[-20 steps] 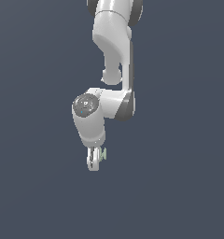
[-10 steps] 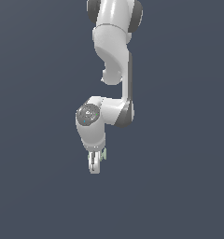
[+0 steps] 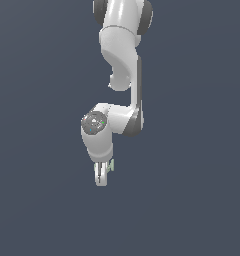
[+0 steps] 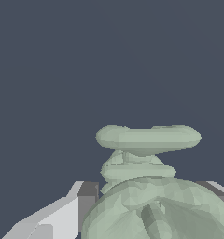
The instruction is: Pick up the object and move it to a goal position.
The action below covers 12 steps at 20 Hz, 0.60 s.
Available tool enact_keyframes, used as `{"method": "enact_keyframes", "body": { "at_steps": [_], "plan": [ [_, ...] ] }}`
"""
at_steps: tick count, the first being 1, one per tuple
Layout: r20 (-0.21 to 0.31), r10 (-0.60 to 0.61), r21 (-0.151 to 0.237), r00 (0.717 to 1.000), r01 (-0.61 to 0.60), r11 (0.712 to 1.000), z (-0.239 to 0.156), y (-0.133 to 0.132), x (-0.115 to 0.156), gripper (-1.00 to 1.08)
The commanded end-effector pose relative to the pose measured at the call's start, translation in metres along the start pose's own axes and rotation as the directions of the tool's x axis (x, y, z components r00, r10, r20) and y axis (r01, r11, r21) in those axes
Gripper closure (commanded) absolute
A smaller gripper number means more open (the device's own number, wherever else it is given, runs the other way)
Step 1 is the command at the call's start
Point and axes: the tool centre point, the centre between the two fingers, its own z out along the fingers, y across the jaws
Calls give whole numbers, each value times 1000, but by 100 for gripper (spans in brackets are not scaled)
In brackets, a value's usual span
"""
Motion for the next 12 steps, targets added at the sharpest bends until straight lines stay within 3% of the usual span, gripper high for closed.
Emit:
{"method": "enact_keyframes", "body": {
  "at_steps": [1, 12],
  "plan": [
    [0, 0, 0, 1000, 0, 1000, 0, 0, 0, 108],
    [0, 0, 0, 1000, 0, 1000, -33, 0, -21, 108]
  ]
}}
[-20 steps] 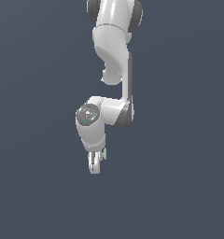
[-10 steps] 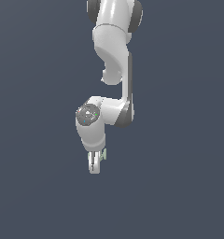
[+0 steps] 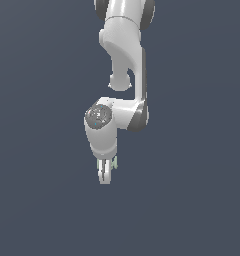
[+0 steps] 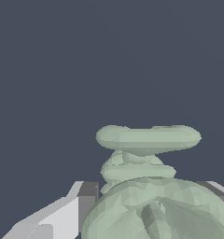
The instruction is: Pick up the object and move it to a goal position.
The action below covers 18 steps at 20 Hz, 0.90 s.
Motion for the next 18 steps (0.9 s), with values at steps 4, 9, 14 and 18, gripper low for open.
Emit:
{"method": "enact_keyframes", "body": {
  "at_steps": [4, 9, 14, 18],
  "plan": [
    [1, 0, 2, 1000, 0, 1000, -42, -1, -27, 108],
    [0, 0, 2, 1000, 0, 1000, -93, -2, -58, 108],
    [-1, 1, 2, 1000, -1, 1000, -143, -3, -90, 108],
    [-1, 1, 2, 1000, -1, 1000, -181, -5, -114, 108]
  ]
}}
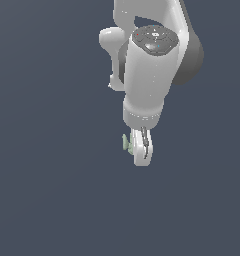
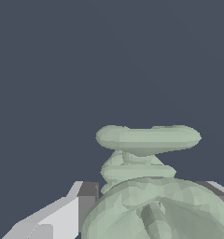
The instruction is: Pick up the object and move it to a goal position.
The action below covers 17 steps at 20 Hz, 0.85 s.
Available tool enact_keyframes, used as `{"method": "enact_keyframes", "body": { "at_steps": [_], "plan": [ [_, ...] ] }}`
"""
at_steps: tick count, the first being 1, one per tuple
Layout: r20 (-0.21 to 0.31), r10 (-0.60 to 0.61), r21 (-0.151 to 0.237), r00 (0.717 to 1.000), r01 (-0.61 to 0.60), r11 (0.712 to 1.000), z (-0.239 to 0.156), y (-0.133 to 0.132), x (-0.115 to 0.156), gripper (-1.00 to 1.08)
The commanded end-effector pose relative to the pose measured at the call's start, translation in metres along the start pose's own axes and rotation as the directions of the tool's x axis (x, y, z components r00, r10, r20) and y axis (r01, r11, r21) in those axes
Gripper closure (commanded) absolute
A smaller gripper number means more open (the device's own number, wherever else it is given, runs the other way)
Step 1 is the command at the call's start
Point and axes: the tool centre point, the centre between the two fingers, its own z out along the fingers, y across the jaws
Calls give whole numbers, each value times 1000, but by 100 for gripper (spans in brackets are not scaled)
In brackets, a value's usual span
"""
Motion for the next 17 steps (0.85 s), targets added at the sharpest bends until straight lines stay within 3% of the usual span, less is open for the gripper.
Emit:
{"method": "enact_keyframes", "body": {
  "at_steps": [1, 9, 17],
  "plan": [
    [-1, 1, -1, 1000, -1, 1000, -23, -1, -14, 108],
    [0, 0, -1, 1000, 0, 1000, -67, -5, -43, 108],
    [0, -1, -1, 1000, 1, 1000, -78, -7, -50, 108]
  ]
}}
